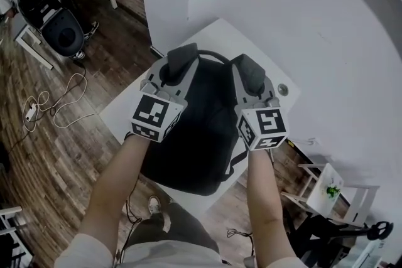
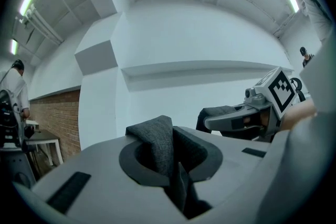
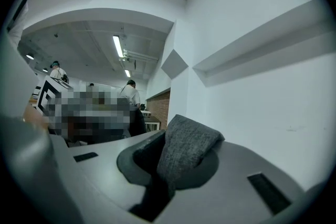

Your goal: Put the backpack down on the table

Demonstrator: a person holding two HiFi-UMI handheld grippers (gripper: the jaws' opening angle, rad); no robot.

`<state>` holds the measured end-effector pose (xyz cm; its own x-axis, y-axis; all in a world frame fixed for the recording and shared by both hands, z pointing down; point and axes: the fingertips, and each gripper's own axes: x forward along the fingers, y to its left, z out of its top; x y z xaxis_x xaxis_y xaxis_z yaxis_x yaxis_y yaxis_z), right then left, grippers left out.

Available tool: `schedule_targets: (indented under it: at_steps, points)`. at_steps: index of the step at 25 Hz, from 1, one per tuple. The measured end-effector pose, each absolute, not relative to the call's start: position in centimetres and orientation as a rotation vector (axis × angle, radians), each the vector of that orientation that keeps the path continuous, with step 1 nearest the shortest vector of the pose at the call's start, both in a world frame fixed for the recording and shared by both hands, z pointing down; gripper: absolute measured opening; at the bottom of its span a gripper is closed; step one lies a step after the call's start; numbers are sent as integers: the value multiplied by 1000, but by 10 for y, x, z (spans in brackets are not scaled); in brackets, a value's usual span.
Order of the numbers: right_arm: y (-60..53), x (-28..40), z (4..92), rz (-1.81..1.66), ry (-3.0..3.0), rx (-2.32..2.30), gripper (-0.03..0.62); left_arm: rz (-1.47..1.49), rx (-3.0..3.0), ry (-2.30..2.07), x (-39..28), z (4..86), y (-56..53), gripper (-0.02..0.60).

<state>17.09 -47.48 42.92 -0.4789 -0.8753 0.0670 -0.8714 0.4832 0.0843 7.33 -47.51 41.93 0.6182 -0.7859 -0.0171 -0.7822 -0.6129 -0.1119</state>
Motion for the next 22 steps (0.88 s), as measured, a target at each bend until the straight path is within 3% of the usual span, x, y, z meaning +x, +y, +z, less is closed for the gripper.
schedule_targets:
  at_steps: [22]
  points:
    - [-480,161,530,84,-2477,1445,57,-343,-2817,1325,68,533,-492,49]
